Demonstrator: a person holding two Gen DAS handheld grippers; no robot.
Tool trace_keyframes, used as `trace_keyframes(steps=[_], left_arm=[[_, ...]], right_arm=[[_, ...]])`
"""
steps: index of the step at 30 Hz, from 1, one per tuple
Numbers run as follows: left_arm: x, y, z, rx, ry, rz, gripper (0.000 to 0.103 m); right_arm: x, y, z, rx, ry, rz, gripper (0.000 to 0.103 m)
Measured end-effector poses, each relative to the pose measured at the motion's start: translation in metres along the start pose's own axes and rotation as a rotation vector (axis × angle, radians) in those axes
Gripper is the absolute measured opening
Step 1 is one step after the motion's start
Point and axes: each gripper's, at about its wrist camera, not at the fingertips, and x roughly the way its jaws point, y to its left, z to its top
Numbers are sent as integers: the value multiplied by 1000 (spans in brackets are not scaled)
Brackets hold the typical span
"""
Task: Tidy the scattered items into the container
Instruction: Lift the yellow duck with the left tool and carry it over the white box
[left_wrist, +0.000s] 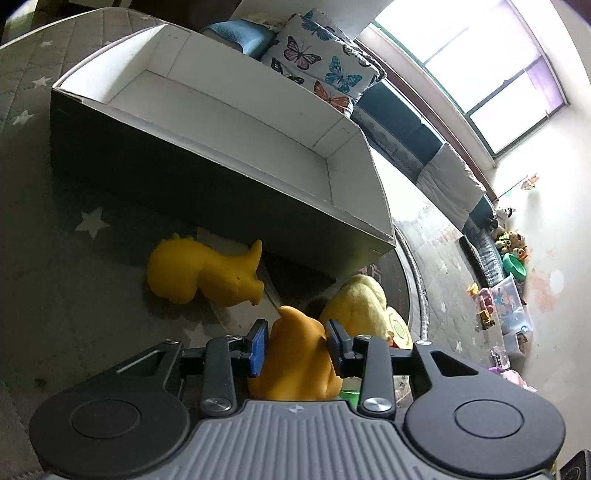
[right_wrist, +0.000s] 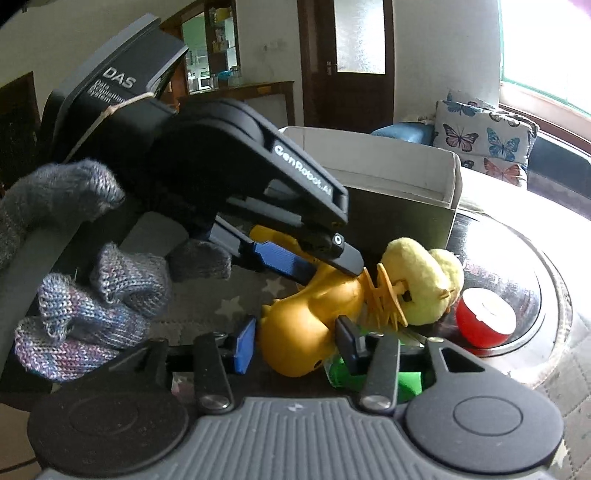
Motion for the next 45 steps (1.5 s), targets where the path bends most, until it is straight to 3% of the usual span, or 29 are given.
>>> trace_keyframes(steps=[8,15,24,35,45], left_arm=[[7,2,1,6,5,-13,39],[-14,-2,2,-7,-20,-19,38],[-39,-35,56,29,-139,-61,38],[9,-42,127,6,-116,-83,37],[79,-27,150,-43,-46,-66,38]], right_arm=[[4,1,-3,-15,1,13,46],[-11,11,1,-50,-25,32,46],[-25,1,54,-159,-131,18,46],[24,-51,108,-186,-109,8,46],[76,-94,110,-157,16,26,46]])
